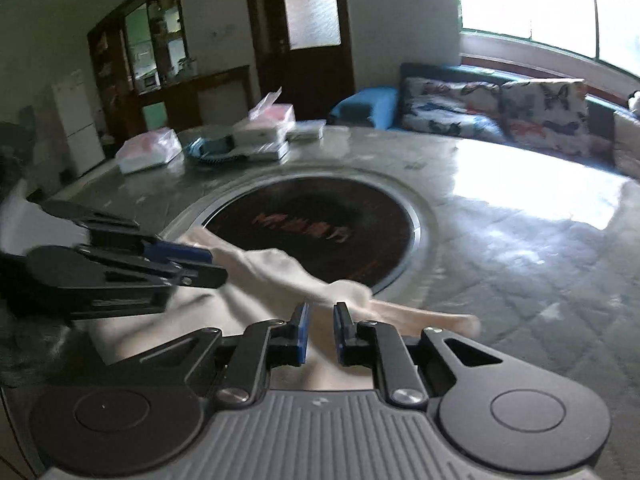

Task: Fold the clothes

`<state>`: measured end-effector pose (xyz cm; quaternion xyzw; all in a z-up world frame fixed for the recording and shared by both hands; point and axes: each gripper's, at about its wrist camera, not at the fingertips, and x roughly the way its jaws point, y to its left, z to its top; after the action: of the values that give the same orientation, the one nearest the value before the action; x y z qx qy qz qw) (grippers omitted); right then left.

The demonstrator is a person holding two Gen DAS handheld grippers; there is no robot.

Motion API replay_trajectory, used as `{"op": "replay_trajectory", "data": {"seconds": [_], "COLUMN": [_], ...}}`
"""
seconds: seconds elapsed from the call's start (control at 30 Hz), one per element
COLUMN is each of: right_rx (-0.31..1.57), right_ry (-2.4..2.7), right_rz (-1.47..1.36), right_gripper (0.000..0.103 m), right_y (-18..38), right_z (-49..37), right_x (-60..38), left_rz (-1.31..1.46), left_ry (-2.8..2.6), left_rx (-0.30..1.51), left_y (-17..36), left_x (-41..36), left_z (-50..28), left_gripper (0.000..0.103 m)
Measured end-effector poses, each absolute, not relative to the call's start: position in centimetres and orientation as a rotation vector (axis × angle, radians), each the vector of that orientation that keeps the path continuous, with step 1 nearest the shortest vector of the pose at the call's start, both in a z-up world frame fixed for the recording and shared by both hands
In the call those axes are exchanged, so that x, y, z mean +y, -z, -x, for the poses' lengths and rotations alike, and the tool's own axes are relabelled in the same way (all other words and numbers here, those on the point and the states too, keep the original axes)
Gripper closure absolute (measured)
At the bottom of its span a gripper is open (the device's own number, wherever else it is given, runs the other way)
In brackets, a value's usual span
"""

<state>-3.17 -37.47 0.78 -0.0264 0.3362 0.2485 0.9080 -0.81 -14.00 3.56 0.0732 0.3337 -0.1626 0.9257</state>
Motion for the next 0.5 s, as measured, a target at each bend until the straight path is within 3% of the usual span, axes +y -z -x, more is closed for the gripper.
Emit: {"op": "replay_trajectory", "data": {"seconds": [0.5], "right_rx": [0.648], "right_ry": [-0.538], "right_rz": [0.043], "right_gripper": [0.091], "right_y": [1.1], "right_z": [3.4], "right_x": [-38.0], "left_rz": [-0.133], "left_ry": [0.202], "left_rx": [0.701], "left_y": [-3.9], "left_x": [-12.8], "left_z": [3.1], "left_gripper": [0.077]}}
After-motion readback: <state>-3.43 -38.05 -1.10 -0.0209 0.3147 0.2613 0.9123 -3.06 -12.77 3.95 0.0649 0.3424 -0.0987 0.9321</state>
